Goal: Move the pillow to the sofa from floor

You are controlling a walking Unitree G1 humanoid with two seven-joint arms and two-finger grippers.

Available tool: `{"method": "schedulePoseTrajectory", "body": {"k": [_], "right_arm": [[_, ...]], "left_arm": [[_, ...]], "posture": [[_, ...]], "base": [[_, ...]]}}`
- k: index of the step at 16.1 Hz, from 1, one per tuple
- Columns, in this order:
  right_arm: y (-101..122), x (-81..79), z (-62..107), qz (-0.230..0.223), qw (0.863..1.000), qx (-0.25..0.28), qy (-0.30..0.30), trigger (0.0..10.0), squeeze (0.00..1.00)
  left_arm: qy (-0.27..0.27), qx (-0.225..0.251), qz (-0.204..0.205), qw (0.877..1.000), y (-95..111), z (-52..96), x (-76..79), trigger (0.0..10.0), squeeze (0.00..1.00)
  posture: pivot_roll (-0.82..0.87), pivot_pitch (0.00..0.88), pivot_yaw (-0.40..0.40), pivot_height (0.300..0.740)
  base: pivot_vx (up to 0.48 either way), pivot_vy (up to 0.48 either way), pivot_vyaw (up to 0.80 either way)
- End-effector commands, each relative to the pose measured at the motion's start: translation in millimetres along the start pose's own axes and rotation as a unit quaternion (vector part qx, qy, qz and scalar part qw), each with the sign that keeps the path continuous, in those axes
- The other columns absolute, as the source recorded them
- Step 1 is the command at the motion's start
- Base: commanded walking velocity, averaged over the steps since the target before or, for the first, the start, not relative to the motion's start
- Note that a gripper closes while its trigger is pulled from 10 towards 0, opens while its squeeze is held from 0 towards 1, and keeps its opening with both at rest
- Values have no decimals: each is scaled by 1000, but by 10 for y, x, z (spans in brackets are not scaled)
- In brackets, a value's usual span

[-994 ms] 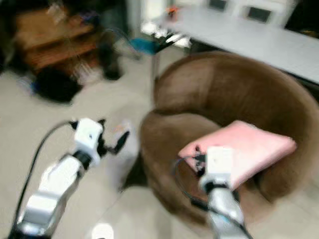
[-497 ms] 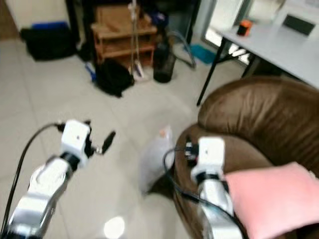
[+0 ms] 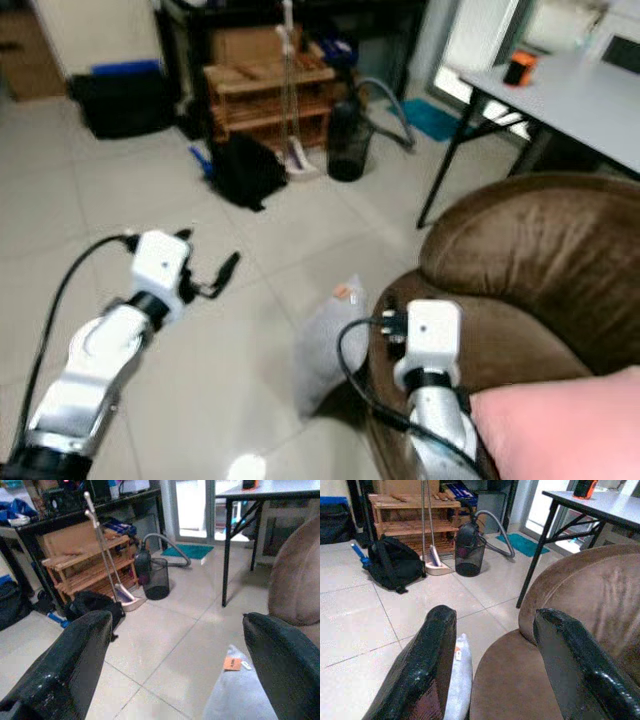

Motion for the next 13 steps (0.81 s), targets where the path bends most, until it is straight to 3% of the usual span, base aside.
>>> {"method": "schedulePoseTrajectory", "body": {"k": [1, 13], "right_arm": [[34, 101, 18, 7, 1000, 7, -14, 10000, 0], [-2, 139, 17, -7, 1000, 0, -27, 10000, 0]], "left_arm": [[-19, 18, 3, 1000, 82, -41, 100, 10000, 0], [-41, 30, 0, 999, 106, -65, 149, 10000, 0]], "posture": [[-14, 39, -15, 740], [-11, 36, -12, 740]], "base": [[330, 0, 0], [305, 0, 0]]}}
Point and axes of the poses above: a point about 5 cm out from each wrist's last joint towards the gripper, its own z axis pointing back from the gripper into the wrist, its own y axis along the axis of the wrist's last joint, x = y × z, the point moved 2 cm from there along -z, pointing out of the wrist towards the gripper, and after that the axes turned 15 degrees about -z, right-handed, at the moved point
